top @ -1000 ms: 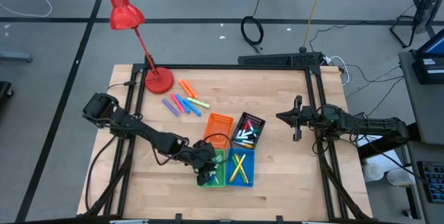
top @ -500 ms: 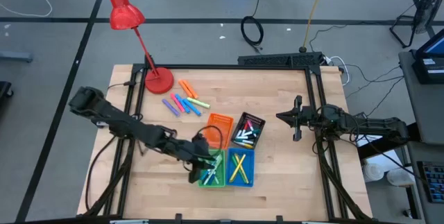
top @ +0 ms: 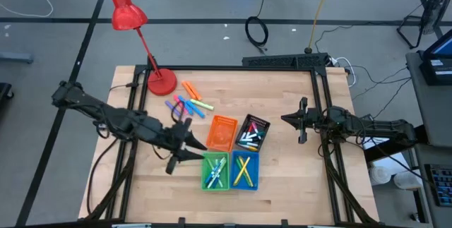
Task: Pick & Place Markers
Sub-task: Put the purple highlighter pen into the orange basket
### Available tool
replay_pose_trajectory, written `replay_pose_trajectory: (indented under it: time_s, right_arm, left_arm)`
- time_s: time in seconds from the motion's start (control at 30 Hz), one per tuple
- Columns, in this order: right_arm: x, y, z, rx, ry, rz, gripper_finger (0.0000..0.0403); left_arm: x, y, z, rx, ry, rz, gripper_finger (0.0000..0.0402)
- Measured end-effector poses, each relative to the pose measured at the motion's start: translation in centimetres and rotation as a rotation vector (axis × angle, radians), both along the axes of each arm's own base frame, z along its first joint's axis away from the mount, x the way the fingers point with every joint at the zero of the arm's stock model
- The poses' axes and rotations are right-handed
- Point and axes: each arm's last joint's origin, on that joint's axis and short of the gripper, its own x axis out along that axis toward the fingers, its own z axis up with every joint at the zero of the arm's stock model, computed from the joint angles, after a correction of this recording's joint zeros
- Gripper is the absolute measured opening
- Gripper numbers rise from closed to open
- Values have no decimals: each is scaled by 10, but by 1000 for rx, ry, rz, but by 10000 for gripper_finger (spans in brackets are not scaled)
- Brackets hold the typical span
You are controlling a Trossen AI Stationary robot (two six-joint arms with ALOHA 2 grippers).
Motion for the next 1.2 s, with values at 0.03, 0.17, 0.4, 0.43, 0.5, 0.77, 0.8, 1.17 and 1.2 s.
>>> replay_pose_trajectory:
  time_s: [0.03,0.17,0.4,0.43,0.5,0.77,0.8,1.17,1.2]
  right_arm:
    - [0,0,0,0,0,0,8]
    - [0,0,0,0,0,0,8]
    - [0,0,0,0,0,0,9]
    - [0,0,0,0,0,0,8]
    - [0,0,0,0,0,0,8]
    - [0,0,0,0,0,0,8]
    - [0,0,0,0,0,0,8]
    - [0,0,0,0,0,0,8]
    - [0,0,0,0,0,0,8]
  left_arm:
    - [-3,2,3,13,-19,0,145]
    - [-10,5,11,23,-57,1,145]
    - [-14,7,15,10,-69,10,145]
    - [-14,7,15,6,-66,10,145]
    - [-15,7,15,-1,-66,12,145]
    - [-14,7,19,-31,-105,19,145]
    - [-14,7,19,-30,-107,23,145]
    - [-12,13,16,55,-94,175,145]
    - [-11,15,16,63,-96,178,145]
